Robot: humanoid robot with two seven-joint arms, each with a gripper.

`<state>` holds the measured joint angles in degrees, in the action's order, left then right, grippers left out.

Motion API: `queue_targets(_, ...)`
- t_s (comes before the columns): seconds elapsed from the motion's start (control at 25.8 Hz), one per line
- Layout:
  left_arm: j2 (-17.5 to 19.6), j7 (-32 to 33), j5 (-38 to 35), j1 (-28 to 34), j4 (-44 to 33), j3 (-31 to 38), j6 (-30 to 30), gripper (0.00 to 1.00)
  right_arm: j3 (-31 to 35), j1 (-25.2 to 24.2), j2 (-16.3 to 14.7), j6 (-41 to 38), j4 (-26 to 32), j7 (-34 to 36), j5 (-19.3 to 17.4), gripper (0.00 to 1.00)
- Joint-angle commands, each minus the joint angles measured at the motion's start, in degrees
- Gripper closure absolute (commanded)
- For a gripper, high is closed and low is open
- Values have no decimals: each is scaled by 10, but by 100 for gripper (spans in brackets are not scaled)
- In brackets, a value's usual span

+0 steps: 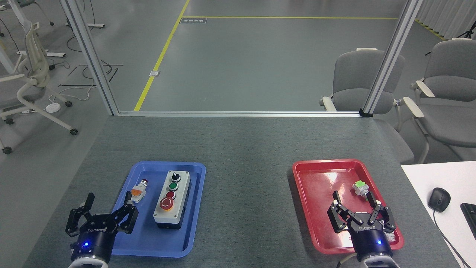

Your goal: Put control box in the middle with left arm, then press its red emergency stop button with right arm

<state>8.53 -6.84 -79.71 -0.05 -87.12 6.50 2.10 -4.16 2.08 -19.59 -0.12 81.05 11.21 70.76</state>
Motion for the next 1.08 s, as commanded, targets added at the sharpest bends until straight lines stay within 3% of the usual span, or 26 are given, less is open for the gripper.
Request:
queue_targets(0.0,0,-3,0,1,-1,2,1,1,-1,4,-2,6,-2,-5,-4,1)
queue_targets(0.15,-1,-15,0,5,-6,3,7,1,-3,5,0,40,-3,-6,-13,1)
queue_targets(0.5,-7,-12,1,13,-31,-1,8,1,-7,8,-15,25,-6,-8,-14,1)
queue_targets(1.04,-19,-12,-1,7,-30,-5,9,1,-5,-6,11,-23,-3,3,-10,2)
